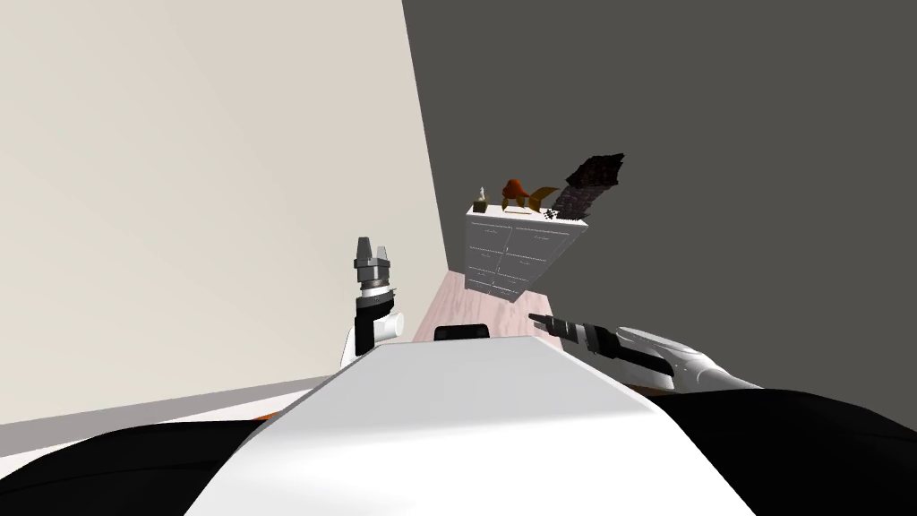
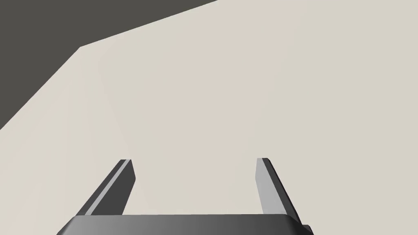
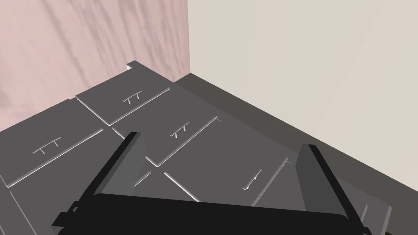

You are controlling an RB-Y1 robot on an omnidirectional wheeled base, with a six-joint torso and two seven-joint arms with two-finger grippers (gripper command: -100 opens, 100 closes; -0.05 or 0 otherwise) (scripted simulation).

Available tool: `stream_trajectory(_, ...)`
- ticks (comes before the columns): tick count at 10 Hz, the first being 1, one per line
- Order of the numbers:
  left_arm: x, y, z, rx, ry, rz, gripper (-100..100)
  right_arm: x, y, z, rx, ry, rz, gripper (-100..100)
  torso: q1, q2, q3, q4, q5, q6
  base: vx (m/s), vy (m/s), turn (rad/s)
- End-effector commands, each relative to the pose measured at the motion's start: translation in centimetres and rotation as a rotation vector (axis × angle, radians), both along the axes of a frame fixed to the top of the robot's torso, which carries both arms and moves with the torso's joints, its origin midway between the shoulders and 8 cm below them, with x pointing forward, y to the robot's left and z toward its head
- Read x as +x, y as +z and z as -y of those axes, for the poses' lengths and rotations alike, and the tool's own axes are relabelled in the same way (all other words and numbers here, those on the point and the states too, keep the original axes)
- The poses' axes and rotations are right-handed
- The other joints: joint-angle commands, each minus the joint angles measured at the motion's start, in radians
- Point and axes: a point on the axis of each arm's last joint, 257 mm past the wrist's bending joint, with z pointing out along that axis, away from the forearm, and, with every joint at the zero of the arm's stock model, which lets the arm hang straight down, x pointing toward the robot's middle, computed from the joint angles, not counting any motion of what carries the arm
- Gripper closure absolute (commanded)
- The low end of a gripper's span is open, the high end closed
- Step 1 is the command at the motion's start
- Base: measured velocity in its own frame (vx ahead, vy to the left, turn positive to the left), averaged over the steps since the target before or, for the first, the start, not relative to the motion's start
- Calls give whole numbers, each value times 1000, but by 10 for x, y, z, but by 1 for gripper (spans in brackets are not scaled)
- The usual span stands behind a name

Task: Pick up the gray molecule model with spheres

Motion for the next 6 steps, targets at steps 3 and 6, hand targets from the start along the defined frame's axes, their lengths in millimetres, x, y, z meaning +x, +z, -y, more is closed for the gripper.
stream_trajectory(3, 0, 0, 0, 0, 0, 0, 0, -13, -1, 52, -116, 6, -69, -100, 2, 0, 0, 0, 1, 0, -11, 62, 103)
stream_trajectory(6, 0, 0, 0, 0, 0, 0, 0, -23, 4, 100, -221, 7, -128, -100, 1, -1, 0, 0, 0, 0, -3, 52, 107)
